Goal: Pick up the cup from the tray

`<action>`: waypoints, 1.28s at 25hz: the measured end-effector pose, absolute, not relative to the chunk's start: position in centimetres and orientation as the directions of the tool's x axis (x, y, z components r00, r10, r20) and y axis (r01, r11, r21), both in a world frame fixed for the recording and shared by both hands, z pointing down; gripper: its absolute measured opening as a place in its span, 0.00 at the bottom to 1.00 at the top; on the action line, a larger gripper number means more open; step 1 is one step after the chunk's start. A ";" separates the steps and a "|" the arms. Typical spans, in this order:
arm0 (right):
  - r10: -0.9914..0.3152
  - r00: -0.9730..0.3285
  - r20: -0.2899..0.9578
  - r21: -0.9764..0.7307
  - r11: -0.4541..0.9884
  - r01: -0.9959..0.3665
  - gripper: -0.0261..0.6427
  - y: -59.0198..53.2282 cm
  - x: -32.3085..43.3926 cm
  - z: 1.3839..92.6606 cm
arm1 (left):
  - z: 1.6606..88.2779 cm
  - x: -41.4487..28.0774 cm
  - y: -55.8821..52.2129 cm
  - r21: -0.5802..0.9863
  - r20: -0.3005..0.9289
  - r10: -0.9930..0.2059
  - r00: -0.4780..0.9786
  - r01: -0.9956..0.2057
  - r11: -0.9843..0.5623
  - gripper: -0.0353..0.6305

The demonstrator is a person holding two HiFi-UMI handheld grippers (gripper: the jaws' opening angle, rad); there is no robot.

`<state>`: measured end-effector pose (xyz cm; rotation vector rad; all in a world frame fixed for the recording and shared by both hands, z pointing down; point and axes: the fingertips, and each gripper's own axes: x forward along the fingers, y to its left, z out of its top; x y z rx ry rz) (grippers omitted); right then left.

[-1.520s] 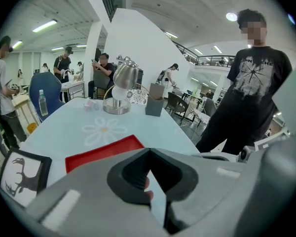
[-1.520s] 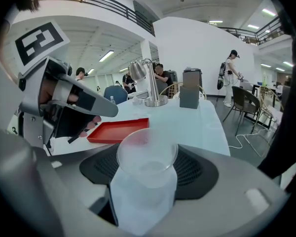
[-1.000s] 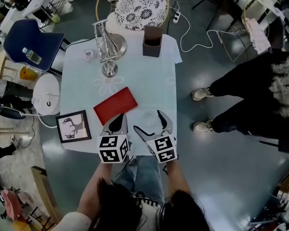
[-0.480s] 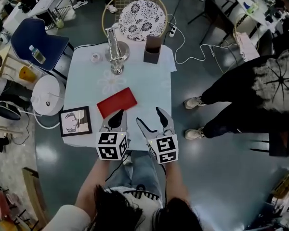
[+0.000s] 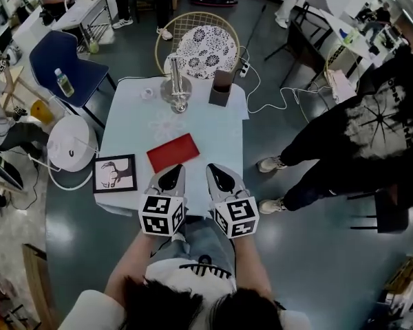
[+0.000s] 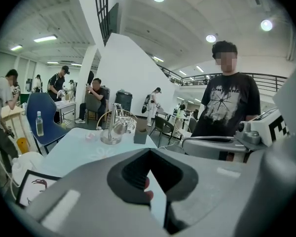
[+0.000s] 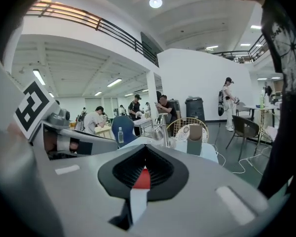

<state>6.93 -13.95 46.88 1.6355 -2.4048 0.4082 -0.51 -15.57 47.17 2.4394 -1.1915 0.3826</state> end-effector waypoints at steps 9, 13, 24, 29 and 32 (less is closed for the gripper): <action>-0.869 -0.410 0.279 -0.073 0.406 -0.911 0.07 -12.7 3.8 43.8 | 45.6 -2.5 -14.3 0.213 0.376 -0.715 0.590 -0.806 -0.553 0.05; -0.869 -0.403 0.286 -0.050 0.406 -0.912 0.07 -12.4 3.0 43.6 | 45.5 -3.5 -14.1 0.206 0.369 -0.723 0.584 -0.810 -0.549 0.05; -0.871 -0.381 0.311 -0.038 0.389 -0.921 0.07 -11.7 2.0 44.3 | 45.8 -5.1 -13.8 0.139 0.387 -0.721 0.575 -0.809 -0.571 0.05; -0.873 -0.374 0.313 -0.049 0.379 -0.924 0.07 -11.5 2.2 44.5 | 45.8 -4.8 -13.6 0.174 0.375 -0.714 0.591 -0.801 -0.572 0.05; -0.875 -0.367 0.314 -0.045 0.373 -0.927 0.07 -11.5 2.4 44.3 | 45.2 -4.4 -13.8 0.176 0.365 -0.717 0.595 -0.800 -0.574 0.05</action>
